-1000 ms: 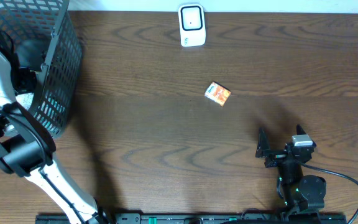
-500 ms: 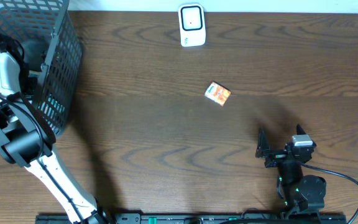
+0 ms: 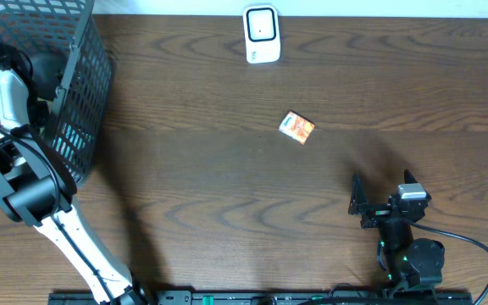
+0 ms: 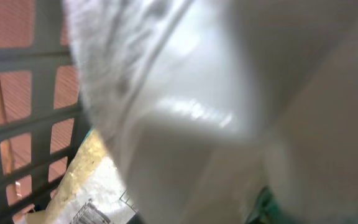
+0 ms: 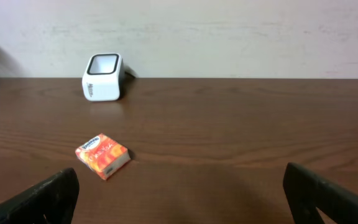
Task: Scan the item barcode
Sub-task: 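Reach into the basket and grasp the white-and-blue snack bag with the left gripper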
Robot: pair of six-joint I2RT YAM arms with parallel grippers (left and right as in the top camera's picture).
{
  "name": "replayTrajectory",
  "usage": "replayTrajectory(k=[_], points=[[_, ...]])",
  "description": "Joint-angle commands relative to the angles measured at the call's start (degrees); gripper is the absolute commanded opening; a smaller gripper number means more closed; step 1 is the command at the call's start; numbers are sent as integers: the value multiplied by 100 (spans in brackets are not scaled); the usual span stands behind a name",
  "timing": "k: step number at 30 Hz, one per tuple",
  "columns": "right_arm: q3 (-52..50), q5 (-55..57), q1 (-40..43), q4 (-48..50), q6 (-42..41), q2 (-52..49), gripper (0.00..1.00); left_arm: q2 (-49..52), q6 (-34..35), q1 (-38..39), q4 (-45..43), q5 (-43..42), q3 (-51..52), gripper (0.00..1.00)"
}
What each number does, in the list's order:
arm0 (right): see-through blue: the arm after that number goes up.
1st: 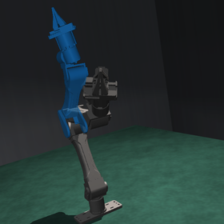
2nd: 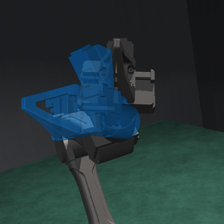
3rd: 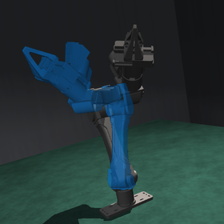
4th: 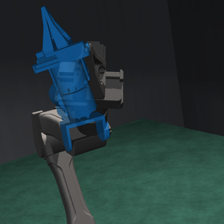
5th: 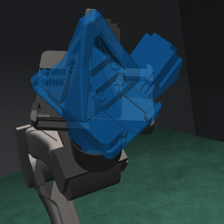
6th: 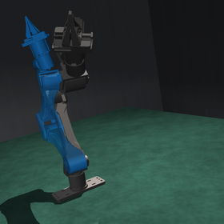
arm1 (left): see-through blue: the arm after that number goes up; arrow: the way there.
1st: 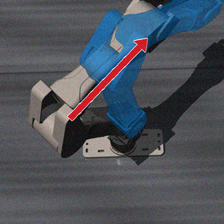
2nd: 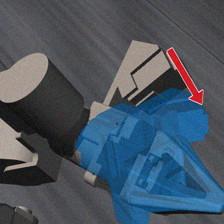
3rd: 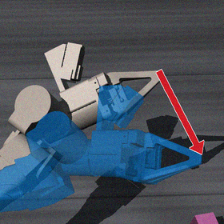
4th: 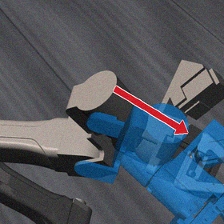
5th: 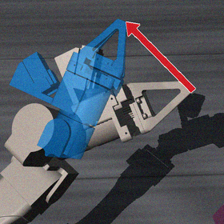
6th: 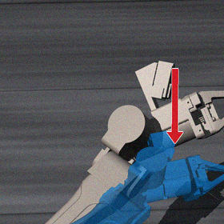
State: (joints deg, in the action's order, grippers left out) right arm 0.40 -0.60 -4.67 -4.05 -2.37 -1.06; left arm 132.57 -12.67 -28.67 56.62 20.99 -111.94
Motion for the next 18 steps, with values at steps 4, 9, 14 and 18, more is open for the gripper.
replayTrajectory(k=[4, 9, 14, 18], points=[[-9, 4, 28, -24, -57, 20, 99, -1836, 1067, 35, -221, -568, 52, 7], [-9, 4, 28, -26, -57, 20, 99, -3195, 1156, 35, -800, -1746, 52, 7], [-9, 4, 28, -24, -57, 20, 99, -4321, 1912, 42, -1523, -2590, 52, 7], [-9, 4, 28, -24, -57, 20, 99, -4892, 2282, 111, -1950, -2935, 52, 7]])
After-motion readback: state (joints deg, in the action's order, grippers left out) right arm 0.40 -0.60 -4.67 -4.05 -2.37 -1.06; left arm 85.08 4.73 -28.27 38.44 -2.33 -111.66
